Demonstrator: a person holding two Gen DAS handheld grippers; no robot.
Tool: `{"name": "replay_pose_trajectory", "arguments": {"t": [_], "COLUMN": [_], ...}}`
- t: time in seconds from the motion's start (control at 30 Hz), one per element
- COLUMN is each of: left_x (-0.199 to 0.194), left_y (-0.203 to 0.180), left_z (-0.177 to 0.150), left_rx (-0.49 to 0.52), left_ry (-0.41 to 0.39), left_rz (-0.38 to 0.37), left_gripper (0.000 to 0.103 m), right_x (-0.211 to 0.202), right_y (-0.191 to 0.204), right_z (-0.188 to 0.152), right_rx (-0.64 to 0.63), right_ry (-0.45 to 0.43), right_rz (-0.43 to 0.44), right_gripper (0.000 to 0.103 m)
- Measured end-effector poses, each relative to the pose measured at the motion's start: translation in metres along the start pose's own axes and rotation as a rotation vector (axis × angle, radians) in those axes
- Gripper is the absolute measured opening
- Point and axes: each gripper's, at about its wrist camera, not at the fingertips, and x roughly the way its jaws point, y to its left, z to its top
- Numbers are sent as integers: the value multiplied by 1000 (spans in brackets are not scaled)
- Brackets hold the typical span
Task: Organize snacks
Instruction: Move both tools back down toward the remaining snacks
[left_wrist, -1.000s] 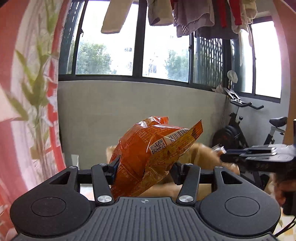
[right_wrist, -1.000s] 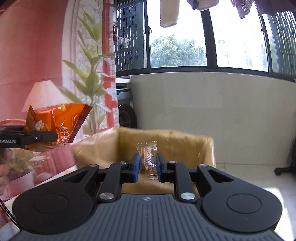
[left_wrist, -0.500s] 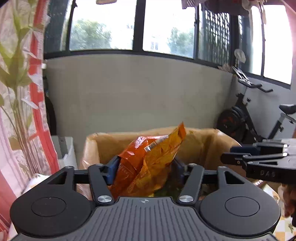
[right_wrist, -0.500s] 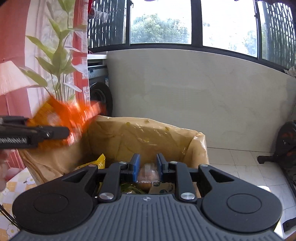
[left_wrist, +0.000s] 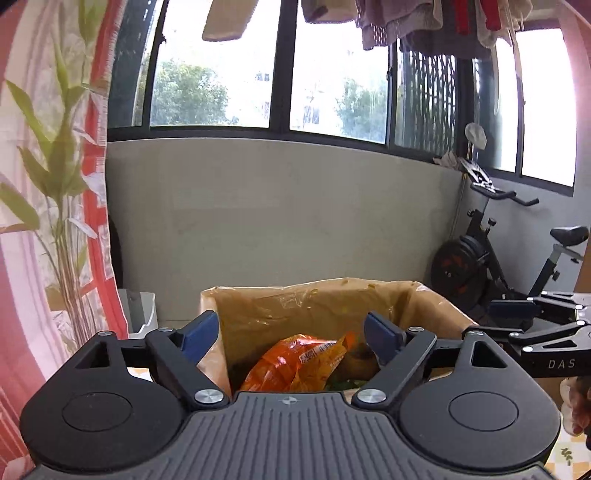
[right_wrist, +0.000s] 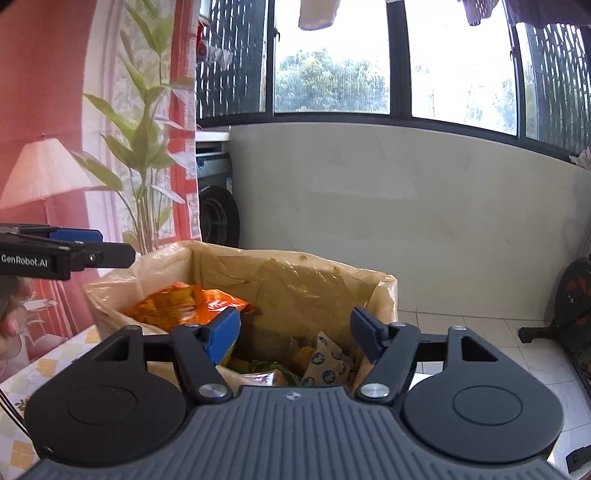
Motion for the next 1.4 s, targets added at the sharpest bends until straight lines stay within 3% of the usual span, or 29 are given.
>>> {"name": "replay_pose_trajectory", "arguments": {"t": [0.3,0.6,1.03,1.4], "left_x": [-48,-63,-45,-27], "left_y": [11,29,40,32], "left_z": [-33,-84,-142,-186], "left_rx": [-16,-37,-96,-80], "left_ry": [3,34,143,278], "left_rz": [9,73,102,83], "left_gripper": [88,87,86,78], "right_x": [-35,-50,-49,-47], "right_y": [8,-1,-15,-30], "right_z": [-31,-74,-140,-205], "right_rx": [33,63,52,155], "right_ry": [-11,16,76,154], "right_rz": [17,-3,-29,-87], "right_gripper": [70,70,70,70]}}
